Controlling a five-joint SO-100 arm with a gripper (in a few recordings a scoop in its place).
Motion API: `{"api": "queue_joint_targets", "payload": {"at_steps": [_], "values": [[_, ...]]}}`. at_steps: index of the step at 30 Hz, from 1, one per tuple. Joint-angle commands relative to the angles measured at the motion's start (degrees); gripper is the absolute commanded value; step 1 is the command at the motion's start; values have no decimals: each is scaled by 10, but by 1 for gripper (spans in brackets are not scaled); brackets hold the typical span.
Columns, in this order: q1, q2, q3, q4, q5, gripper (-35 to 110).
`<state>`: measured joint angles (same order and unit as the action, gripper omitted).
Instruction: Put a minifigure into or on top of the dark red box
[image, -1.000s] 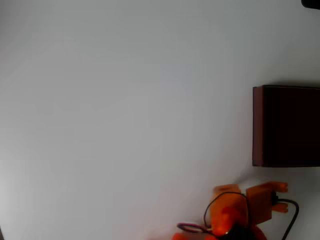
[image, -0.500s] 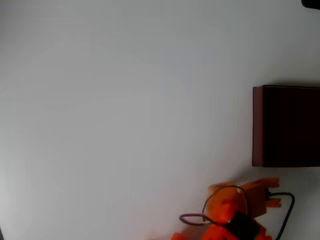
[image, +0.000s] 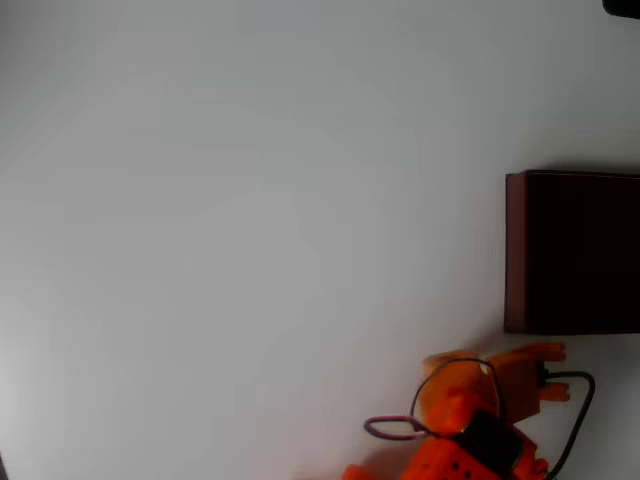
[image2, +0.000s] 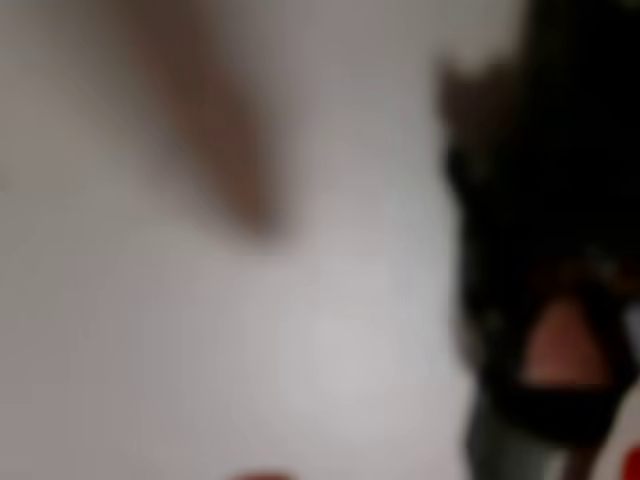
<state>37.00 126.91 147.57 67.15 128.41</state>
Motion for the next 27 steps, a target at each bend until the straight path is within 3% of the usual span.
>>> {"api": "queue_joint_targets", "payload": {"at_steps": [1, 27], "values": [[8, 2, 5, -15, 12, 16], [57, 4, 34, -40, -10, 15]]}}
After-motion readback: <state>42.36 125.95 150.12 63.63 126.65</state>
